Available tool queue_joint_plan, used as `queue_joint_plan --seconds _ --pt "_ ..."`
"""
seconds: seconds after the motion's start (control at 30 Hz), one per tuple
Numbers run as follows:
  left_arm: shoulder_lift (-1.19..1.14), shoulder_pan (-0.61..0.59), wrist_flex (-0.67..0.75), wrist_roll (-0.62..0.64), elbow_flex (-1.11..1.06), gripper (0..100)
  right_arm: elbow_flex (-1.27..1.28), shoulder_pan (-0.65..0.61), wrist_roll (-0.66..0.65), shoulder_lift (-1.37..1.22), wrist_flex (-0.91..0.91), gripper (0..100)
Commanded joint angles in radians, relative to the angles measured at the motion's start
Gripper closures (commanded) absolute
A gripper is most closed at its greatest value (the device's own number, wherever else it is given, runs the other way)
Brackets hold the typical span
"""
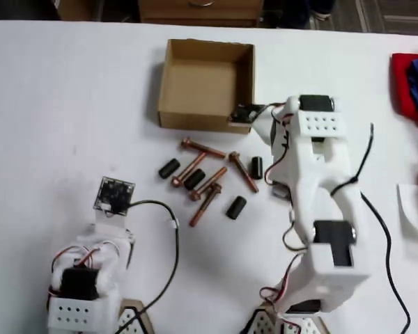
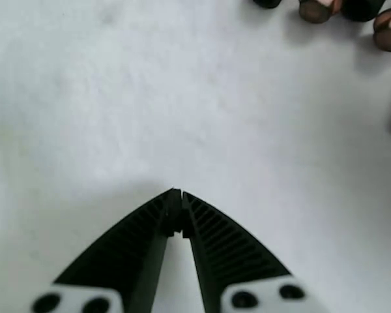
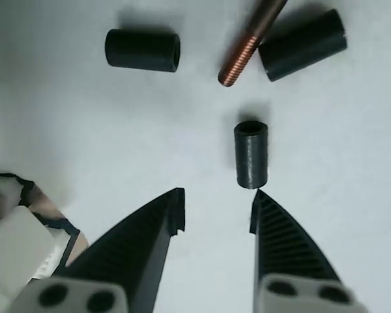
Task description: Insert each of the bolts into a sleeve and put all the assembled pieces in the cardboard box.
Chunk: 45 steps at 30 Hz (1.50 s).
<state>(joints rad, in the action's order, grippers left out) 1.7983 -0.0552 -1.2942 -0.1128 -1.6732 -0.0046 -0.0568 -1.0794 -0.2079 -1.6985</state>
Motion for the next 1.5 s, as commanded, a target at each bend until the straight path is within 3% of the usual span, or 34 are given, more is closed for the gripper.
queue_joint_plan --seconds 0.0,0.53,1.2,1.27,1.47 --pt "0.011 0.005 0.014 -0.006 -0.021 97 -0.109 0.004 -0.009 -0.084 0.002 83.3" --pt "0.011 0.005 0.014 -0.006 -0.021 97 -0.203 0.079 -0.094 -0.292 -0.038 83.3" --pt "0.011 0.005 0.014 -0.006 -0.021 97 -0.204 0.045 -0.1 -0.476 0.073 86.7" --pt "0.011 0.005 0.014 -0.006 -0.021 97 -0.204 0.047 -0.095 -0.495 0.073 97.6" --pt "0.011 0.005 0.014 -0.006 -0.021 97 -0.206 0.042 0.068 -0.475 0.058 97.6"
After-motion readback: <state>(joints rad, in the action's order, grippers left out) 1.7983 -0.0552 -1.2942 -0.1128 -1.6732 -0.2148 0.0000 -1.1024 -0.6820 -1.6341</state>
